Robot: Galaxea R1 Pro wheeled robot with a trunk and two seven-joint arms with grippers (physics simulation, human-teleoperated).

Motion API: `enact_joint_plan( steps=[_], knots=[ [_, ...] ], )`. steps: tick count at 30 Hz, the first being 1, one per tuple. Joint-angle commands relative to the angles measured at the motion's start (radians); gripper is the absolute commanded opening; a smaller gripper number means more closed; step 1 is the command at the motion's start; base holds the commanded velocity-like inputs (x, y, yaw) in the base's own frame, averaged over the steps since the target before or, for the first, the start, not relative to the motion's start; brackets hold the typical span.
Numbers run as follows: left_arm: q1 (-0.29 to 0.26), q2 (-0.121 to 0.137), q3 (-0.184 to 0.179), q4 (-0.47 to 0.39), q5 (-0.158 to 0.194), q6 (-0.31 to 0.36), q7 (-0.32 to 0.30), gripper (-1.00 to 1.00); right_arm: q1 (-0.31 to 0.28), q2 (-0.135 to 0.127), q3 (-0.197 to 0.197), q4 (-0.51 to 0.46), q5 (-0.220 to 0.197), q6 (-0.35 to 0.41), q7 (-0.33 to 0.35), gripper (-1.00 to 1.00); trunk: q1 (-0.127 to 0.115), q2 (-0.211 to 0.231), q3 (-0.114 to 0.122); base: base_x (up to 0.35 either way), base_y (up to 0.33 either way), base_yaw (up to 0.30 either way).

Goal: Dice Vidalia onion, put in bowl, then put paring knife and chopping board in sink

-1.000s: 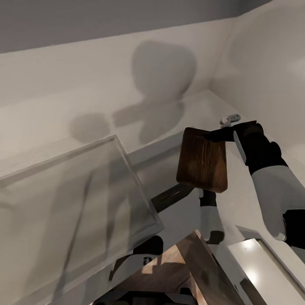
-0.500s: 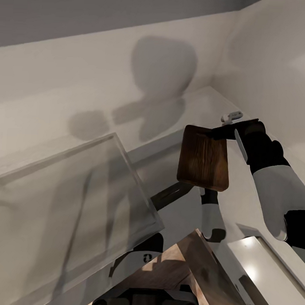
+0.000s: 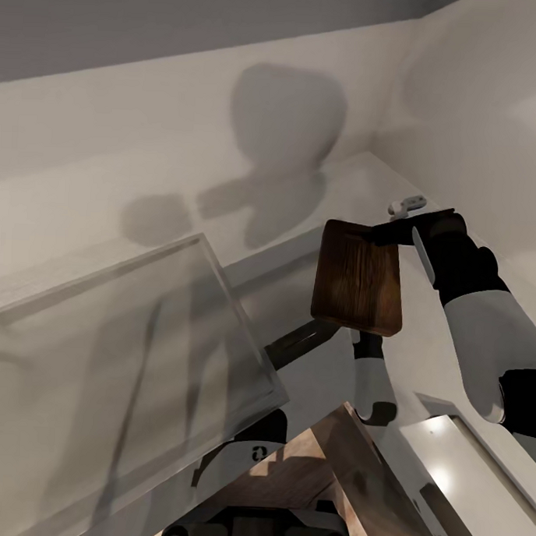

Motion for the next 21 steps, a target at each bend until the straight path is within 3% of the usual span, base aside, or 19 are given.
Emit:
enact_joint_plan(
  steps=[1, 12, 13, 21],
  knots=[
    [0.001, 0.0, 0.0, -0.001, 0.007, -0.001, 0.0, 1.0, 0.0, 0.0, 0.004, 0.072, 0.007, 0.004, 0.009, 1.0, 0.001, -0.001, -0.001, 0.0, 0.0, 0.0],
    [0.001, 0.0, 0.0, 0.001, 0.007, -0.001, 0.0, 1.0, 0.0, -0.001, 0.004, 0.072, 0.006, 0.004, 0.009, 1.0, 0.001, -0.001, -0.001, 0.0, 0.0, 0.0],
    [0.001, 0.0, 0.0, 0.001, 0.008, -0.001, 0.0, 1.0, 0.0, -0.001, 0.004, 0.072, 0.006, 0.004, 0.009, -1.0, 0.001, -0.001, -0.001, 0.0, 0.0, 0.0],
    [0.001, 0.0, 0.0, 0.001, 0.008, -0.001, 0.0, 1.0, 0.0, -0.001, 0.004, 0.072, 0.008, 0.004, 0.009, -1.0, 0.001, -0.001, -0.001, 0.0, 0.0, 0.0]
  ],
)
